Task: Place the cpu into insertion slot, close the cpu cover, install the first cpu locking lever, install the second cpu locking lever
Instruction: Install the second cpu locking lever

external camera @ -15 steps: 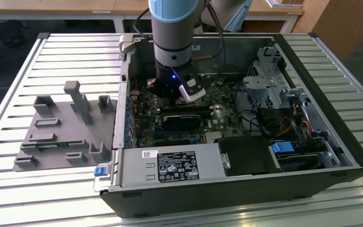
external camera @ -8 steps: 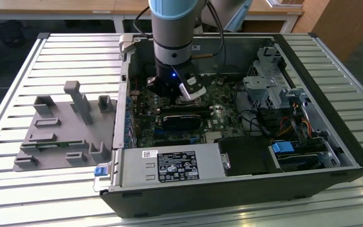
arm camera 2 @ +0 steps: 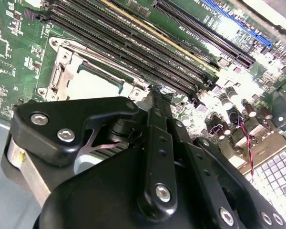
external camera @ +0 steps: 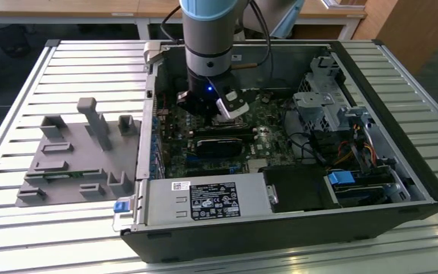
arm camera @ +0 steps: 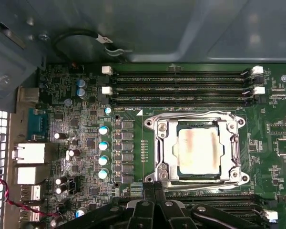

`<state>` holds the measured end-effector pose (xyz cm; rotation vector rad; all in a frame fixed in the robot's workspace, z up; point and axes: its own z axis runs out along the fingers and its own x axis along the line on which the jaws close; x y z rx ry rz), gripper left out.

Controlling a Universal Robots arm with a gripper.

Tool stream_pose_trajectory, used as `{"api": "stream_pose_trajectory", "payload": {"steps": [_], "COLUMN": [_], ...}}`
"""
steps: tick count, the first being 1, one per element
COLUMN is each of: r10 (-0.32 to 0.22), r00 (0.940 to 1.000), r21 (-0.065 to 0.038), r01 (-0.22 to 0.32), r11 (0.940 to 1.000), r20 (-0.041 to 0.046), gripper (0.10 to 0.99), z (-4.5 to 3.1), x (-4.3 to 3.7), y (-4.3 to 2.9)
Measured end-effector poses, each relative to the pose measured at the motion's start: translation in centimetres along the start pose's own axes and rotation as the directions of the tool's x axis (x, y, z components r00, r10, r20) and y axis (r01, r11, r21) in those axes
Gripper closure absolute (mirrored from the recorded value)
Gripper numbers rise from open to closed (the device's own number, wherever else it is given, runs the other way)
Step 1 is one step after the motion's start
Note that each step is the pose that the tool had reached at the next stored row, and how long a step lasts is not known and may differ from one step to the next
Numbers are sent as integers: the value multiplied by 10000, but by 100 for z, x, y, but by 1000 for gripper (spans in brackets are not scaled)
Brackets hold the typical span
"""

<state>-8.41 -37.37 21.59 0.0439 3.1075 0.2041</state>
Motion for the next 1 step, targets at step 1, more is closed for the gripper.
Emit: {"api": "stream_pose_trajectory", "payload": {"steps": [1], "r10": [0], "r00": [10000], "r21": [1], "r01": [0], "r11": [10000], "r20": [-1], "gripper": [980], "z": [-4], "x": [0], "y": [0]}}
